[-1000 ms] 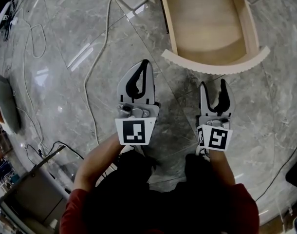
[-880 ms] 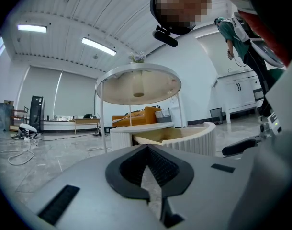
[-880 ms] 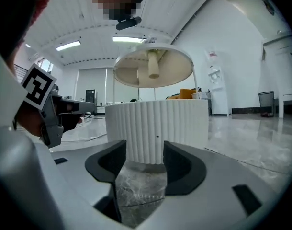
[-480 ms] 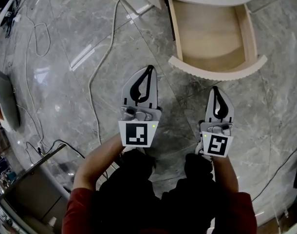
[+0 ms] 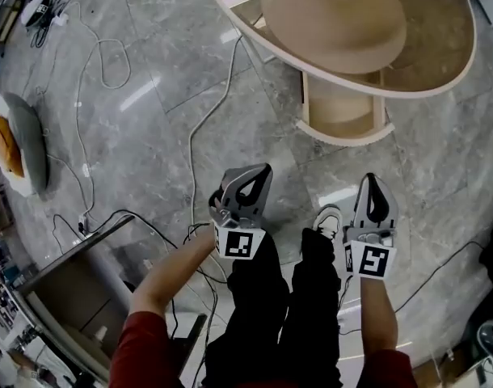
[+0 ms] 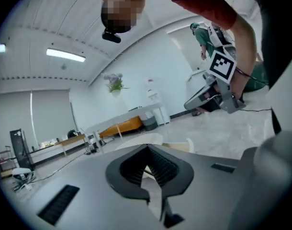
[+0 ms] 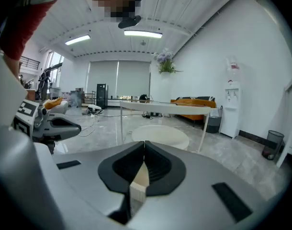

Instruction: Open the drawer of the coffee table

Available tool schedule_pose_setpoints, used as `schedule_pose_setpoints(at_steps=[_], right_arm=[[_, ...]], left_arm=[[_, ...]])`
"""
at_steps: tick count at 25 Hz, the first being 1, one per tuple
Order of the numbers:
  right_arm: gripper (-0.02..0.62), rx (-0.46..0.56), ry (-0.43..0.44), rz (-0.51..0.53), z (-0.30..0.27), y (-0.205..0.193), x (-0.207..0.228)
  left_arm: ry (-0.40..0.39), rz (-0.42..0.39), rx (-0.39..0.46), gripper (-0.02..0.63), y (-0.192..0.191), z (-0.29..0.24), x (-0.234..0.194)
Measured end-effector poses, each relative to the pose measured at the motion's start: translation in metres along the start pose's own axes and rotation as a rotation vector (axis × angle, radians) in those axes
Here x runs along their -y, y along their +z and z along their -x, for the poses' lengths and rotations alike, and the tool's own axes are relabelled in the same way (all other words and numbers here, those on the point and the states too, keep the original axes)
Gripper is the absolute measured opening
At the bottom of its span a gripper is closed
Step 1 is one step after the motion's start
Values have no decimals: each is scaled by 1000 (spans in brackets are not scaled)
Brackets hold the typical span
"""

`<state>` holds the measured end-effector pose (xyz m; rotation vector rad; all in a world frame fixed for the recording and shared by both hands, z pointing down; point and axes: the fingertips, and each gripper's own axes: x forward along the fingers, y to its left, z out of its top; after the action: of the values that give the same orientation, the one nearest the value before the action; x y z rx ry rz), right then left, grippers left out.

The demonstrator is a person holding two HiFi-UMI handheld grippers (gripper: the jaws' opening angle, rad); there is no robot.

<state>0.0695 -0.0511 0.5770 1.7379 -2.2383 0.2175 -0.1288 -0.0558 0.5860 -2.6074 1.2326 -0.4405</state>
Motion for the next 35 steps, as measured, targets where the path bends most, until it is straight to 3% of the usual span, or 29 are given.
schedule_pose_setpoints(at_steps=[6,9,12,15,22,26,29,31,35], right_arm=[[21,-21,13,-37,17,114,-7],[21,8,5,-68,25,195,-5],[21,43,-19,-87,44,282,1],[21,79,-30,-109,69,363,7],[21,203,-54,-105,127,529,7],[21,290,-49,-146,153,598,4],[23,338,-28,-106,163,636,0],[23,358,-24,-60,169,651,-1],[23,384,-36,-58,176,660,4]], left_arm=[[159,114,15,14,141,6,-104],[213,167,-16,14,208,10,-150],[264,300,-105,14,271,26,-180],[325,363,-70,14,349,45,-206],[361,352,-25,14,497,104,-250],[348,354,1,14,549,123,-266],[339,326,46,14,575,121,-277],[332,315,93,14,591,118,-282],[297,314,89,14,607,115,-282]])
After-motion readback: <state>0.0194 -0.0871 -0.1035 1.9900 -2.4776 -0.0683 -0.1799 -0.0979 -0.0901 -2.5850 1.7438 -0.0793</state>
